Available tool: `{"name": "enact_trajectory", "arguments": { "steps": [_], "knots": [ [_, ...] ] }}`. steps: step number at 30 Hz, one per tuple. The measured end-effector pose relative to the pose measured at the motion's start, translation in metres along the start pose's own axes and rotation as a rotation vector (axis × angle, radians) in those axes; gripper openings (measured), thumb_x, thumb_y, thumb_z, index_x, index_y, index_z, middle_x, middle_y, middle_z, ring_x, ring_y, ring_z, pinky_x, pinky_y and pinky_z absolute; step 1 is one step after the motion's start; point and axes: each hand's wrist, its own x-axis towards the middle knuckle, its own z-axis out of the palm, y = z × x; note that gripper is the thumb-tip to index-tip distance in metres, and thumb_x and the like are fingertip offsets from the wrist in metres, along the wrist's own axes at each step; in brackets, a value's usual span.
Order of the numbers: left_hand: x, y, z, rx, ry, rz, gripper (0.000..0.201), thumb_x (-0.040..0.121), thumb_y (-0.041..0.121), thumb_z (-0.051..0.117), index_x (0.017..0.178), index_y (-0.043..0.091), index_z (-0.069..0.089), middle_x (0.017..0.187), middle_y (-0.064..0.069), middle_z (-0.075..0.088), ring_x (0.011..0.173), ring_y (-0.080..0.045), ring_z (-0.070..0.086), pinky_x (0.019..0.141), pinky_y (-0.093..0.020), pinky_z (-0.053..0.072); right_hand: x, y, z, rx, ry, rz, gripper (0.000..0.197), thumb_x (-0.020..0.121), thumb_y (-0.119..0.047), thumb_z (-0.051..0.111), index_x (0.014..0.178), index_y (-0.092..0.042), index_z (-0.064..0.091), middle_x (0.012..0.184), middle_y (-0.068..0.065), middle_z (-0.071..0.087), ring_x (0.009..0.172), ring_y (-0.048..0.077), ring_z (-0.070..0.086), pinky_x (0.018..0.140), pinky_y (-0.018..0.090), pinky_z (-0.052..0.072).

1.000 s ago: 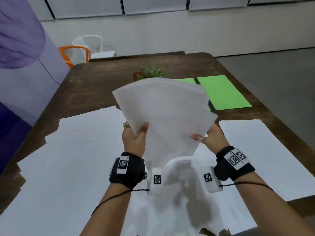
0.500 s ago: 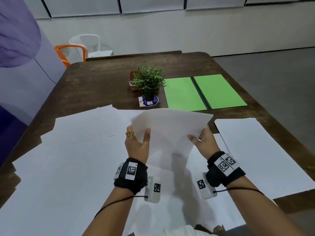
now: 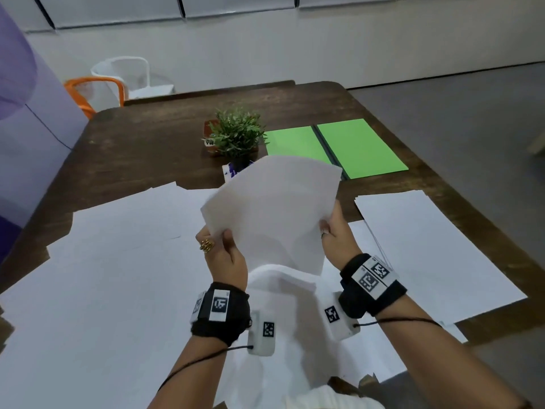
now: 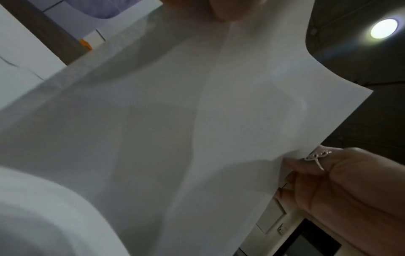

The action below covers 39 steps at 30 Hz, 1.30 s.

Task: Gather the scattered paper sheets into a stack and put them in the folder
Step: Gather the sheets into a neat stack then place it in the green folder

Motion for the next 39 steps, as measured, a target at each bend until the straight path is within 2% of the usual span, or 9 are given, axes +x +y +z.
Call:
{"name": "enact_trajectory", "arguments": {
  "steps": [5,8,12,15,19,24,30,36,39],
  "knots": [
    [-0.026,-0.024,0.012,0.032,-0.121,-0.032,0.020,0.094,-0.004,0.042,0.111,-0.001,0.033,0.101,0.002,0.043,0.084,0.000,0.049,0.074,-0.010,0.039,-0.011,0.039,-0.006,-0.043,-0.107,0.151,0.051,0.089,0.011,0.043,0.130,-0.016,0.028,0.107,-0.002,0.051,0.097,0.012,0.051,0.086,0.019,0.042],
    [-0.042,-0.048,0.022,0.138,-0.212,-0.151,0.027,0.095,0.001,0.045,0.119,-0.005,0.036,0.109,-0.007,0.046,0.094,-0.018,0.052,0.085,-0.026,0.042,-0.023,0.078,-0.008,-0.204,-0.247,0.284,0.038,0.090,0.002,0.051,0.112,-0.021,0.031,0.105,0.005,0.053,0.100,0.022,0.053,0.085,0.027,0.043],
    [-0.036,-0.043,0.041,0.219,-0.280,-0.288,0.044,0.098,0.012,0.041,0.136,-0.006,0.028,0.130,-0.025,0.049,0.117,-0.036,0.051,0.096,-0.030,0.038,-0.014,0.100,-0.014,-0.362,-0.105,0.265,0.011,0.089,0.003,0.048,0.098,-0.003,0.052,0.089,0.010,0.059,0.089,0.026,0.054,0.081,0.031,0.040],
    [-0.031,-0.030,0.061,0.176,-0.265,-0.240,0.029,0.099,0.005,0.037,0.126,-0.004,0.036,0.116,-0.024,0.057,0.100,-0.032,0.058,0.082,-0.024,0.039,-0.005,0.097,-0.026,-0.300,0.038,0.245,0.026,0.083,0.012,0.037,0.078,-0.012,0.046,0.074,0.001,0.051,0.078,0.021,0.041,0.067,0.026,0.031],
    [-0.039,-0.010,0.105,0.175,-0.332,-0.167,0.029,0.098,0.006,0.039,0.124,-0.005,0.040,0.113,-0.025,0.058,0.102,-0.036,0.058,0.086,-0.034,0.045,-0.004,0.095,-0.077,-0.266,0.305,0.254,0.026,0.089,0.010,0.032,0.100,-0.004,0.051,0.093,0.011,0.054,0.088,0.021,0.042,0.064,0.020,0.028],
    [-0.084,0.024,0.181,0.235,-0.660,-0.192,0.045,0.098,0.008,0.041,0.139,-0.007,0.028,0.130,-0.025,0.050,0.121,-0.035,0.049,0.100,-0.028,0.033,-0.010,0.120,-0.178,-0.459,0.470,0.385,0.040,0.084,0.014,0.035,0.118,0.003,0.051,0.115,0.023,0.055,0.112,0.033,0.047,0.089,0.030,0.036],
    [-0.141,0.038,0.248,0.270,-0.930,-0.334,0.029,0.092,0.015,0.056,0.113,-0.001,0.047,0.114,-0.019,0.059,0.102,-0.033,0.059,0.081,-0.029,0.044,-0.030,0.147,-0.269,-0.617,0.467,0.551,0.045,0.086,0.015,0.035,0.126,0.001,0.051,0.128,0.022,0.047,0.117,0.030,0.049,0.092,0.026,0.037],
    [-0.165,0.039,0.293,0.306,-0.993,-0.359,0.058,0.084,0.020,0.069,0.131,0.003,0.040,0.119,-0.016,0.060,0.111,-0.030,0.058,0.088,-0.029,0.047,-0.027,0.181,-0.314,-0.742,0.412,0.592,0.039,0.086,0.009,0.041,0.120,-0.002,0.056,0.123,0.021,0.051,0.112,0.034,0.050,0.093,0.033,0.039],
    [-0.169,0.038,0.290,0.505,-1.066,-0.240,0.091,0.081,0.041,0.069,0.147,0.007,0.017,0.141,-0.014,0.034,0.131,-0.032,0.034,0.107,-0.038,0.034,-0.026,0.190,-0.318,-0.795,0.369,0.596,0.038,0.091,-0.010,0.051,0.129,-0.008,0.052,0.132,0.020,0.045,0.120,0.036,0.044,0.100,0.040,0.038]
  ]
}}
